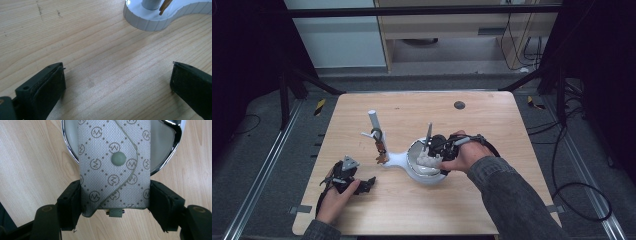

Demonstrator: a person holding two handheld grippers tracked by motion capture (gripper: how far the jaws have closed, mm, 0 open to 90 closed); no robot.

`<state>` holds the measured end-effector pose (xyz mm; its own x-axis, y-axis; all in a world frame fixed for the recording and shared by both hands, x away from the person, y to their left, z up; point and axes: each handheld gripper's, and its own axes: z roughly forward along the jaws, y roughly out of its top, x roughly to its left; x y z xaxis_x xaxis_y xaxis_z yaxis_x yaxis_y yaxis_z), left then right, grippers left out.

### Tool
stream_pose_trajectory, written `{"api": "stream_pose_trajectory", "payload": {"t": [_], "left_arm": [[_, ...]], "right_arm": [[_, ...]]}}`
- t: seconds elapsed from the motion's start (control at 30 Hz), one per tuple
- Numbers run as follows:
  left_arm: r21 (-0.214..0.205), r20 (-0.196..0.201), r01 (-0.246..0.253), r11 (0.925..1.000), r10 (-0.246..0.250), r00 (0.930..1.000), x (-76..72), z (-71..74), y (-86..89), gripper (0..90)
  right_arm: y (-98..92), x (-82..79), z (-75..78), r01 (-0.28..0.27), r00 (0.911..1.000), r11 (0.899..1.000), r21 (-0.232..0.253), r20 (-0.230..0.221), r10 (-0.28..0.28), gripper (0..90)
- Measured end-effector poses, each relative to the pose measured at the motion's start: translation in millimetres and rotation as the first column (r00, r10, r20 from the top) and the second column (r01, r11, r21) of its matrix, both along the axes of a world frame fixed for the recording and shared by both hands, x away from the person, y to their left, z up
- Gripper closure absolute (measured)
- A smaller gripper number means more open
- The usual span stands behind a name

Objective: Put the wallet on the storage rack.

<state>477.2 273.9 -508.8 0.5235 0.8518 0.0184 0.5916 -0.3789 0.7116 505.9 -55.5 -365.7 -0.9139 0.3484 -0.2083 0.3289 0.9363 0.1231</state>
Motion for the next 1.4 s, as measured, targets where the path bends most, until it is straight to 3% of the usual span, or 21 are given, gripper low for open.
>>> {"api": "stream_pose_trajectory", "payload": {"t": [1.4], "left_arm": [[0.001,-0.001,0.009,1.0,-0.009,1.0,-0.2,0.1,-0.9,0.0]], "right_arm": [[12.3,13.4,-7.8,0.002,1.0,1.0,0.031,-0.009,-0.002,31.8]]}}
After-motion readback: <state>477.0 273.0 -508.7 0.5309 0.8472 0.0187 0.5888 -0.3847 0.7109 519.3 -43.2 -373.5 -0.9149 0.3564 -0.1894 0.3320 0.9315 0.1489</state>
